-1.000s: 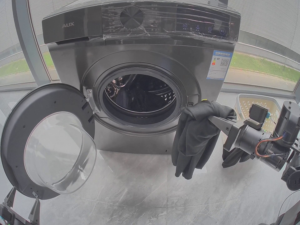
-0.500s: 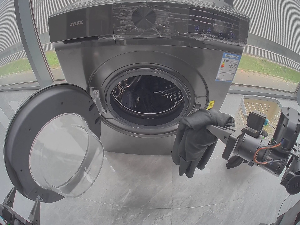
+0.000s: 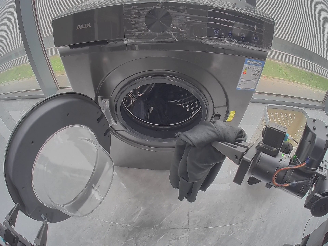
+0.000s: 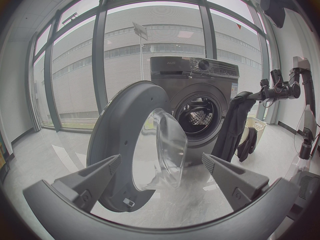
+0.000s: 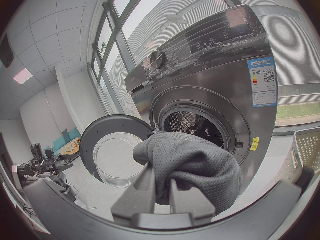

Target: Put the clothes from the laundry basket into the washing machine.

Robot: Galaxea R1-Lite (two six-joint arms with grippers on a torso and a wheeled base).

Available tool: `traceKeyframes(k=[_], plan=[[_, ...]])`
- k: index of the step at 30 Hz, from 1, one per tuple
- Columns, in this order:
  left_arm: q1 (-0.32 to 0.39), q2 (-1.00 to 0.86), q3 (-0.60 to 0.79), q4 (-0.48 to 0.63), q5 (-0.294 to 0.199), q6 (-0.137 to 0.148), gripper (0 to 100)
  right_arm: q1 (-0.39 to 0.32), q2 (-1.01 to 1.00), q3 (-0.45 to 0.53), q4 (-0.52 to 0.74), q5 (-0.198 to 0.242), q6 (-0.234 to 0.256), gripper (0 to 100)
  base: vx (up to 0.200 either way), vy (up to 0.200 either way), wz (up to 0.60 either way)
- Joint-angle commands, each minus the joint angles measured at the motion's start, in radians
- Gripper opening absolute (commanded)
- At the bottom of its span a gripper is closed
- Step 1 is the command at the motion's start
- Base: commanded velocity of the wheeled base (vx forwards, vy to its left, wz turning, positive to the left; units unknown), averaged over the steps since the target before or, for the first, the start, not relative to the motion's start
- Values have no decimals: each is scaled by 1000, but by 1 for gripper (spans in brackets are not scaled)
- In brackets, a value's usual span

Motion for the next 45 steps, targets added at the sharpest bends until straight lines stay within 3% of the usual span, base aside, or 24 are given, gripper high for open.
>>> traceKeyframes(k=[1, 3, 4, 6, 7, 8, 11, 13, 15, 17, 20, 22, 28, 29, 35, 45], plan=[[0, -18, 16, -3, -1, -2, 100, -2, 26, -15, 0, -4, 3, 0, 0, 0, 0], [0, -18, 16, -3, -1, -2, 100, -5, 35, -21, 0, -18, 3, 0, 0, 0, 0], [0, -18, 18, -3, -1, -2, 100, -3, 43, -26, 1, -48, 1, 0, 0, 0, 0], [2, -16, -15, -36, 5, -25, 100, -3, 52, -35, 1, -91, 1, 0, 0, 0, 0], [2, 19, -125, -104, 4, -62, 100, 3, 61, -38, 1, -123, 3, 0, 0, 0, 0], [0, 73, -211, -124, -7, -79, 100, 4, 63, -41, 0, -133, 3, 0, 0, 0, 0], [-5, 160, -285, -105, -27, -80, 100, 6, 67, -61, 9, -143, 4, 0, 0, 0, 0], [-11, 231, -291, -79, -139, -74, 100, 7, 106, -101, 12, -169, 7, 0, 0, 0, 0], [-9, 315, -292, -78, -257, -80, 100, 12, 132, -141, 16, -242, 18, 0, 0, 0, 0], [-8, 393, -298, -87, -325, -86, 100, 27, 153, -175, 15, -298, 47, 0, 0, 0, 0], [-20, 496, -317, -116, -377, -85, 100, 63, 176, -230, 15, -346, 85, 0, 0, 0, 0], [-64, 648, -327, -204, -432, -76, 100, 86, 218, -304, 21, -387, 112, 0, 0, 0, 0], [-224, 867, -329, -379, -420, -83, 100, 93, 273, -374, 32, -389, 124, 0, 0, 0, 0], [-273, 949, -331, -452, -400, -85, 100, 96, 291, -396, 26, -389, 139, 0, 0, 0, 0], [-417, 1229, -344, -644, -335, -86, 100, 145, 319, -429, 26, -389, 211, 0, 0, 0, 0], [-505, 1529, -433, -803, -332, -93, 100, 164, 311, -385, 10, -367, 228, 0, 0, 0, 0]])
